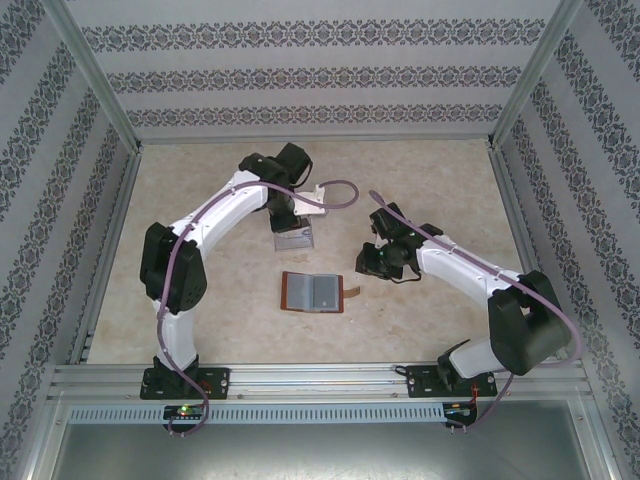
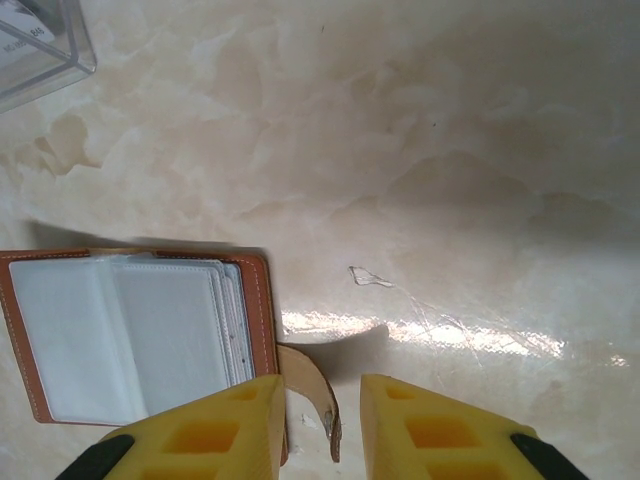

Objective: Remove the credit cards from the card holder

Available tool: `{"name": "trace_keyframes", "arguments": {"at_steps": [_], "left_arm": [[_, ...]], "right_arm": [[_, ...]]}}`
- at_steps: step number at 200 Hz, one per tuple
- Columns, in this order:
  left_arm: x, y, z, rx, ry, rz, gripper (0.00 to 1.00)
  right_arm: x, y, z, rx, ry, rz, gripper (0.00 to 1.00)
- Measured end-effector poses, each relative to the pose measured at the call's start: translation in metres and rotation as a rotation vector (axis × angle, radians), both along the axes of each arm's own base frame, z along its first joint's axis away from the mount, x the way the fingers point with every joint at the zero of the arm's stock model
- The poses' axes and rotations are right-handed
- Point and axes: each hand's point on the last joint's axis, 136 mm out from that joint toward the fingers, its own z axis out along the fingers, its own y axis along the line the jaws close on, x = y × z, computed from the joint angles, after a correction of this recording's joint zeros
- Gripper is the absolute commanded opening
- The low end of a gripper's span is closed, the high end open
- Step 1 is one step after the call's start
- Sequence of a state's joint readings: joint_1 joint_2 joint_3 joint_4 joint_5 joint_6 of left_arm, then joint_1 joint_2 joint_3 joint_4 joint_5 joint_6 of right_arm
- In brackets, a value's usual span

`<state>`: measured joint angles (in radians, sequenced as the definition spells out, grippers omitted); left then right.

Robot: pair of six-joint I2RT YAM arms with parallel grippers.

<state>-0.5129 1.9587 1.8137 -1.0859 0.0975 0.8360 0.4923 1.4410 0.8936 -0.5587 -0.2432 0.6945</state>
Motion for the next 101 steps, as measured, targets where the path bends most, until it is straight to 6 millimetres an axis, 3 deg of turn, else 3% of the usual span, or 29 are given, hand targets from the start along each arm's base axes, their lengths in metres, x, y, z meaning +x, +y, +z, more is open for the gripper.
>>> {"name": "trace_keyframes", "arguments": {"at_steps": [45, 101], "left_arm": [[0.019, 0.015, -0.013, 0.056, -0.008, -0.014, 0.00], [0.034, 0.016, -0.017, 0.072, -0.032, -0.054, 0.00]], "right_arm": [[0.002, -0.002, -0.005, -0.005, 0.017, 0.000, 0.27], [0.001, -0.001, -0.016, -0.016, 0.049, 0.002, 0.27]]}}
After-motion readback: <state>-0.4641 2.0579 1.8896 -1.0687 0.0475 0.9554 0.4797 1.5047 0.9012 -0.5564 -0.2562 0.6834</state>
